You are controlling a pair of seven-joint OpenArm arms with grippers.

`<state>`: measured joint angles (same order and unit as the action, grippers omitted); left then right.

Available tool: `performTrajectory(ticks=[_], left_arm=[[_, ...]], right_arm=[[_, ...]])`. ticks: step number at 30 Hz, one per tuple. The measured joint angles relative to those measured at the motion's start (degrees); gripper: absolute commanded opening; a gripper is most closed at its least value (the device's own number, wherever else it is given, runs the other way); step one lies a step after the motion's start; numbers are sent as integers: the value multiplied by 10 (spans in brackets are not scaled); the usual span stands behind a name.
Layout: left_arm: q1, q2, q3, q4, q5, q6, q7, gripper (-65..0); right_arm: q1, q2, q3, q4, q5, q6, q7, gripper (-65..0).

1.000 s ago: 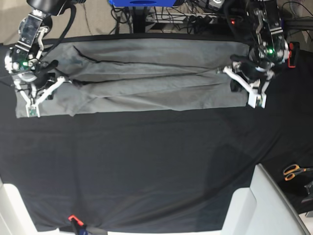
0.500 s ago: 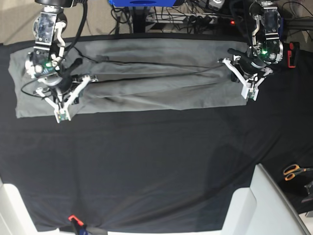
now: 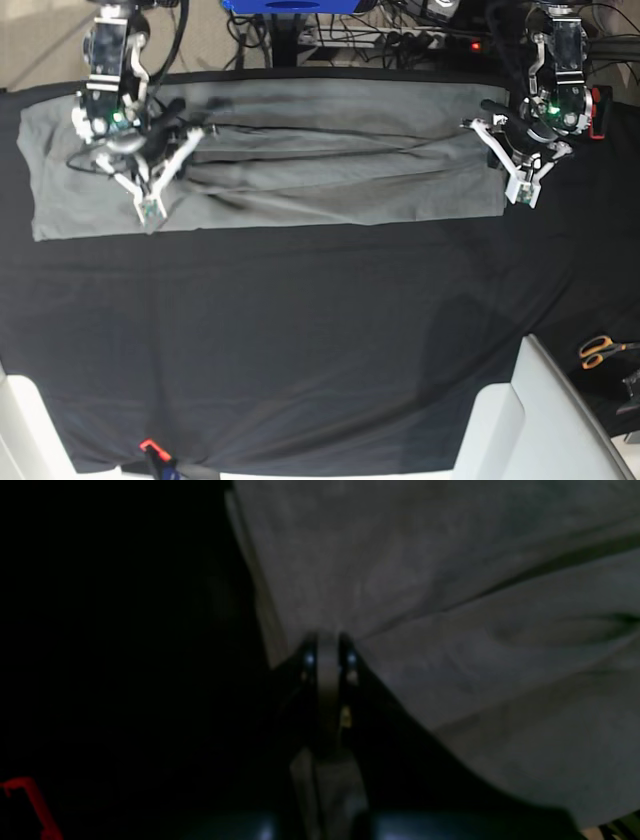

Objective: Fold the T-shirt properly
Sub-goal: 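Press and smooth the folded strip with both grippers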

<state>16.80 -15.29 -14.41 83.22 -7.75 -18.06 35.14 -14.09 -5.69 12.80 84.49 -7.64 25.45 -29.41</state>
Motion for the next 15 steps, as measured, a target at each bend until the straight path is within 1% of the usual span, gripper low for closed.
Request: performTrajectory(ticks=[3,6,11,13,15], left_arm=[[-1,-4,0,0,0,0,0,-650],[-1,-4,0,0,0,0,0,-650],[-2,-6,0,0,0,0,0,-650],[-2,-6,0,0,-2,0,0,-650],[-1,-6,0,0,-2,0,0,-650]], right_arm=[[-16,0,1,21,-2,-2,-10,-645],[-22,0,1,50,-2,-1,-43,-645],[-34,1,-22,131,-1,-2,-49,-645],[-23,0,-32,130,1,2,-48,-645],[3,0,-33,92,2,1,-46,-645]])
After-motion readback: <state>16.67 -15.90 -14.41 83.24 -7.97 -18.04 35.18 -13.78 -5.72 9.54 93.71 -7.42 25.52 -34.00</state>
